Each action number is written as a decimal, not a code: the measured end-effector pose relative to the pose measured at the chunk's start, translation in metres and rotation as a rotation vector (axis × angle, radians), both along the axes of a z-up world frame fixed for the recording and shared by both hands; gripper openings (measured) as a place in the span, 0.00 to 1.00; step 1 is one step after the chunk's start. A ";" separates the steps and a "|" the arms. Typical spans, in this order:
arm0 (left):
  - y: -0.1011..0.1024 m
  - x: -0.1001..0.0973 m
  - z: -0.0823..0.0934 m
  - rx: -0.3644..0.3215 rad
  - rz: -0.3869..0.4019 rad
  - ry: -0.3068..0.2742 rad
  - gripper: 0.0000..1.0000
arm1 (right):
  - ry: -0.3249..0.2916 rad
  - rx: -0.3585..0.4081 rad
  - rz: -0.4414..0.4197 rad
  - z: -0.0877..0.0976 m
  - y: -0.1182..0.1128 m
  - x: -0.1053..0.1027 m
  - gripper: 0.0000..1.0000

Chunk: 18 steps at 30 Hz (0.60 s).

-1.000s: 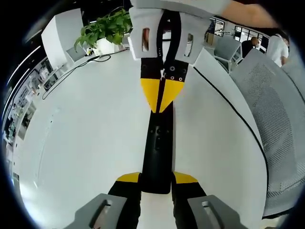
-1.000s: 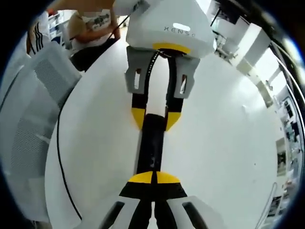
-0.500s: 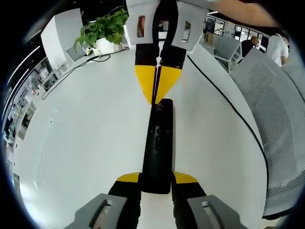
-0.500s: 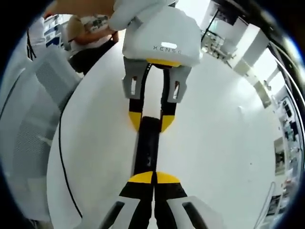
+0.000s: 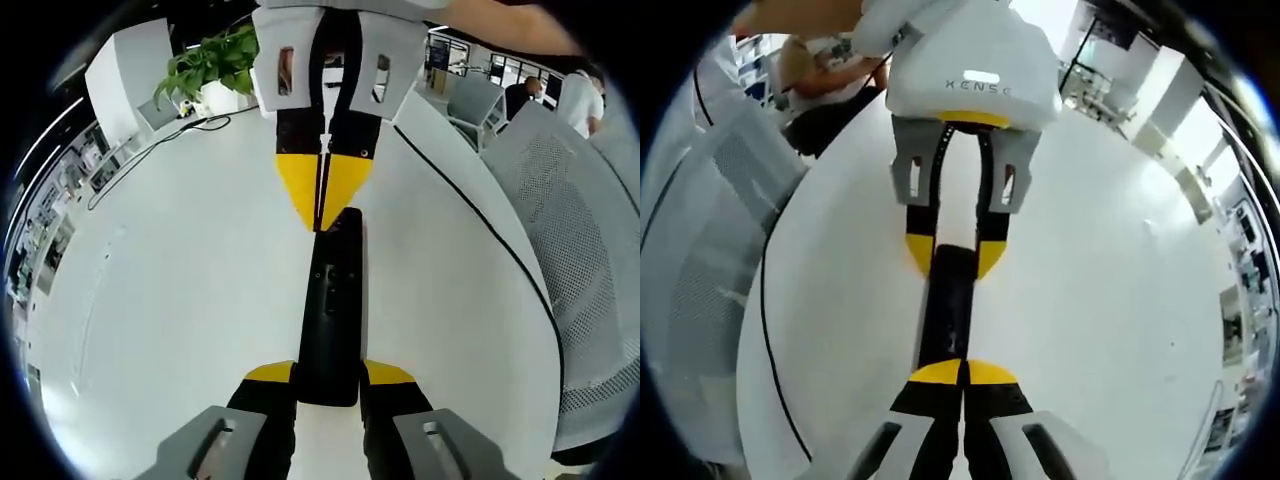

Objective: Press the specified remote control buttons in sequence, fully releasing each button before pressing the next.

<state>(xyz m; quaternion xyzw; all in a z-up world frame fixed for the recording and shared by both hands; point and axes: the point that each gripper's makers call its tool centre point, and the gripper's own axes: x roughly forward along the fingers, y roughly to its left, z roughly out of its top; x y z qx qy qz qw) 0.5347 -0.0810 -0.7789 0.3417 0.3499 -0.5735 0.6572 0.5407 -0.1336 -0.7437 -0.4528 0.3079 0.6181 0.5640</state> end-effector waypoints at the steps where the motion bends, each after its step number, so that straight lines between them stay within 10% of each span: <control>1: 0.000 0.000 0.000 0.000 0.000 0.000 0.23 | 0.001 0.001 0.001 0.000 0.000 0.000 0.00; 18: 0.000 0.000 0.000 0.003 0.000 -0.001 0.23 | 0.011 -0.004 0.025 -0.004 0.006 0.001 0.00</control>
